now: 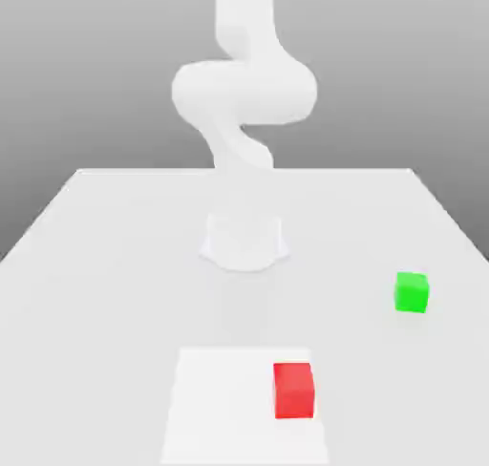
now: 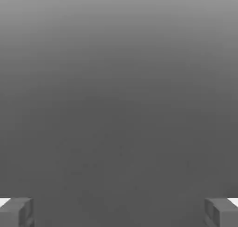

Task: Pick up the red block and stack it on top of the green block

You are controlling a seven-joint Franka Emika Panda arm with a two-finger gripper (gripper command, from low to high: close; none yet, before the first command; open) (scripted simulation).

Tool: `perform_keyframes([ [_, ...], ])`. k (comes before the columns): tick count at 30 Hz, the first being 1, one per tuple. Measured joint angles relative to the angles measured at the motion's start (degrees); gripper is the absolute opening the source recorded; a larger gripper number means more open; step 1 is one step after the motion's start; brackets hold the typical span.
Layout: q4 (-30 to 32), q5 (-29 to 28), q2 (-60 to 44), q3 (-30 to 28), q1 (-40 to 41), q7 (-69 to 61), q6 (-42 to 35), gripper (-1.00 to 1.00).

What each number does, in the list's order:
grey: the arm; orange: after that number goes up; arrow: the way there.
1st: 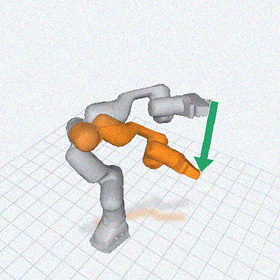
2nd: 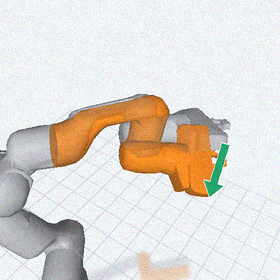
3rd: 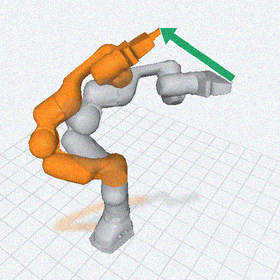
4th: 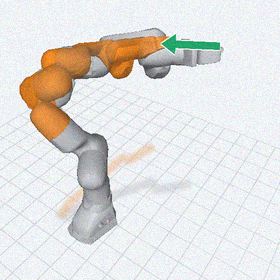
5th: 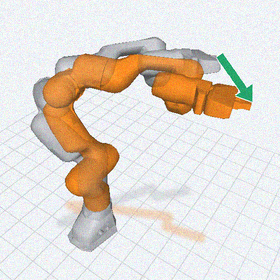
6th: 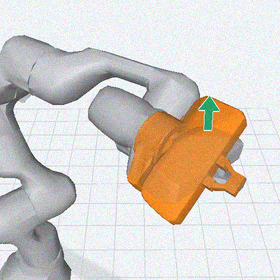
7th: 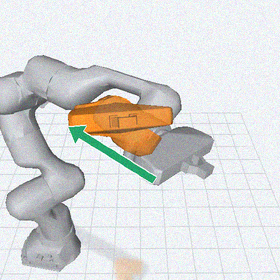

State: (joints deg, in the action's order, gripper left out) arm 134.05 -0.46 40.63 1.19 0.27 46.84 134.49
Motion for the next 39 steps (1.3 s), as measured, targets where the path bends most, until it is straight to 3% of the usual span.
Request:
perform_keyframes([
  [20, 18.20, -1.61, -41.90, 5.88, -1.37, 6.55, 21.78, 0.00],
  [26, 18.13, -4.36, -54.29, 4.07, -2.84, 9.02, 31.33, 0.00],
  [27, 17.84, -5.03, -56.32, 3.33, -3.44, 9.52, 33.03, -1.00],
  [34, 17.77, -5.32, -56.81, 3.20, -3.52, 9.77, 33.46, -1.00],
  [39, 19.12, -1.91, -47.94, 5.16, -2.32, 7.24, 25.97, -1.00],
])
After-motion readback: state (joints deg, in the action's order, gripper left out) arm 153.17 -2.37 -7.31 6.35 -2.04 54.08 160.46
